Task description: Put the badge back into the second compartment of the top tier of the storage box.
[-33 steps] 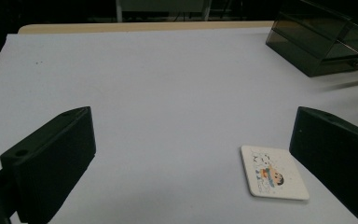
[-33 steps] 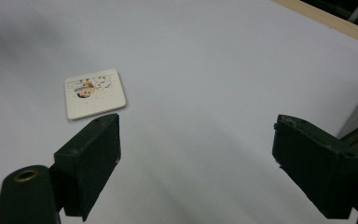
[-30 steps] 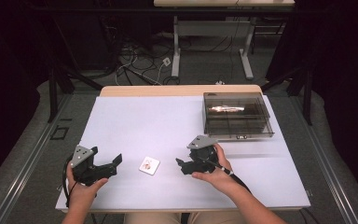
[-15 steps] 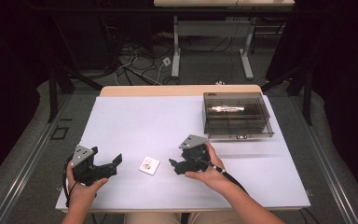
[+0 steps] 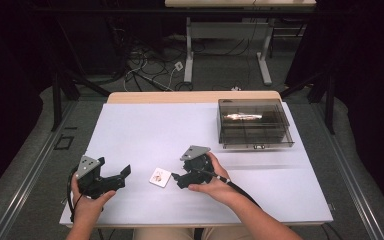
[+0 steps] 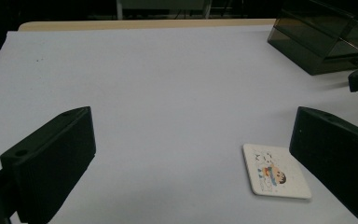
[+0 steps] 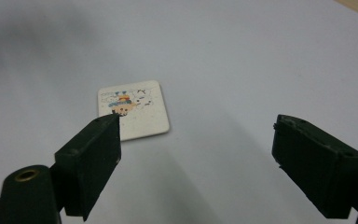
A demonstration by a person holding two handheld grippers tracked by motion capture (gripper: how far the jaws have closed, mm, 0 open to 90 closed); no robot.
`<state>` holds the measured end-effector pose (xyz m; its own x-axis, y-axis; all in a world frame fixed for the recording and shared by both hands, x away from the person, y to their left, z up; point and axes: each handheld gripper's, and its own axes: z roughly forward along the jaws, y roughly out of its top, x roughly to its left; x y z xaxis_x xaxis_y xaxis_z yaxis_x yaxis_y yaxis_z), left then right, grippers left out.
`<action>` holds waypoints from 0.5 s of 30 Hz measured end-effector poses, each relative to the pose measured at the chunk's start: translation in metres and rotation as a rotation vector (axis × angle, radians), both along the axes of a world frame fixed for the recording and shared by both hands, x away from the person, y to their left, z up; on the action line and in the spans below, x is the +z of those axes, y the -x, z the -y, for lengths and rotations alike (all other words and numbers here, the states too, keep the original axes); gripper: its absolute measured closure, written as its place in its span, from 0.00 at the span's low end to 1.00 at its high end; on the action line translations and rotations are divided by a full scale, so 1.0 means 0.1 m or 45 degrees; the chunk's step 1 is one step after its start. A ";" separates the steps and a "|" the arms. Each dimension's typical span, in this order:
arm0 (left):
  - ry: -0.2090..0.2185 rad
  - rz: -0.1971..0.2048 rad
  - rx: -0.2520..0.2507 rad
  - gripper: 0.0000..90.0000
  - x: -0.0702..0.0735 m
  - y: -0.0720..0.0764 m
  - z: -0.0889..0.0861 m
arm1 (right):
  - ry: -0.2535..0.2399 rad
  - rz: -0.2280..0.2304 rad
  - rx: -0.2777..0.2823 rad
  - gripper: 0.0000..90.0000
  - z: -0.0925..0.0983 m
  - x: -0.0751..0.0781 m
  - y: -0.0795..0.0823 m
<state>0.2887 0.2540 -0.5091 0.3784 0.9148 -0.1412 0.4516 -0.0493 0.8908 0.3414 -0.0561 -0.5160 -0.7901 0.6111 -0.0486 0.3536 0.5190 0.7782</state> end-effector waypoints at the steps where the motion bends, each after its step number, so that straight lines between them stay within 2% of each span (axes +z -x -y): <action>1: 0.000 0.000 -0.001 0.01 0.00 0.00 0.00 | 0.002 -0.006 0.014 0.17 -0.02 0.00 -0.01; 15: 0.001 -0.001 -0.003 0.00 0.00 -0.01 -0.01 | 0.014 -0.082 0.085 0.17 -0.25 -0.09 -0.07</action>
<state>0.2894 0.2546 -0.5093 0.3801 0.9140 -0.1418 0.4519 -0.0498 0.8907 0.3483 -0.0310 -0.5252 -0.8308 0.5566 -0.0030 0.3668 0.5515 0.7492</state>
